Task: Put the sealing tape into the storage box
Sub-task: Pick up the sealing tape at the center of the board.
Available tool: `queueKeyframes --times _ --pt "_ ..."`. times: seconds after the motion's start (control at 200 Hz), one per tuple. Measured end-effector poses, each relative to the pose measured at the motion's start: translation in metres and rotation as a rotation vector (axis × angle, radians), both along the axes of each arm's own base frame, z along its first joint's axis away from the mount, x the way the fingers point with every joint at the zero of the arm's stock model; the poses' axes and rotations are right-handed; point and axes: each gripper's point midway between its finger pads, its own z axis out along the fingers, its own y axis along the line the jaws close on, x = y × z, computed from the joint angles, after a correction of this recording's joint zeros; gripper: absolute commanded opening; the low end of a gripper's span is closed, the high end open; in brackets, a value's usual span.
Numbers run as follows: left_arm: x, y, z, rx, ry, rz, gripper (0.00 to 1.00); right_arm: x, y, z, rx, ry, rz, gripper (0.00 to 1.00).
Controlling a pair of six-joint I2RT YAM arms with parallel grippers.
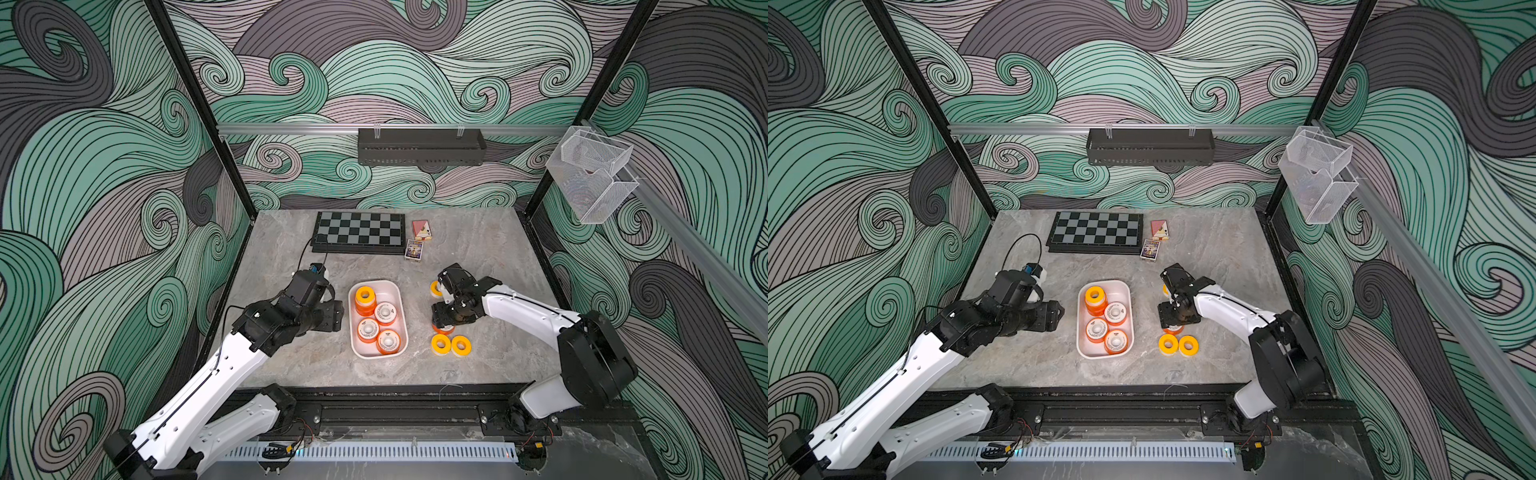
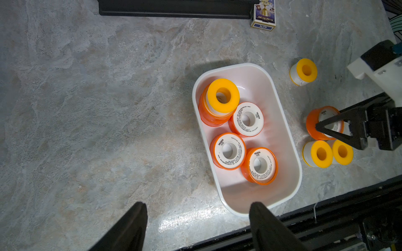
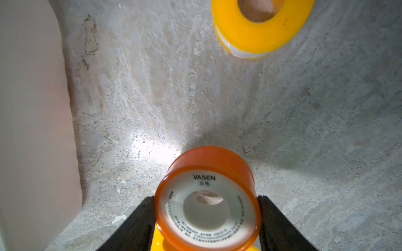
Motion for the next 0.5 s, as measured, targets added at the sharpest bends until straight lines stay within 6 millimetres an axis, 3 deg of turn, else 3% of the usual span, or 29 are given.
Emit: queueKeyframes --times 0.23,0.5 --pt "0.000 0.000 0.000 0.000 0.000 0.000 0.78 -0.006 0.003 0.008 0.005 0.012 0.014 0.63" --pt "-0.001 0.001 -0.003 0.004 0.005 0.000 0.78 0.000 0.034 0.059 0.093 -0.073 0.082 0.63"
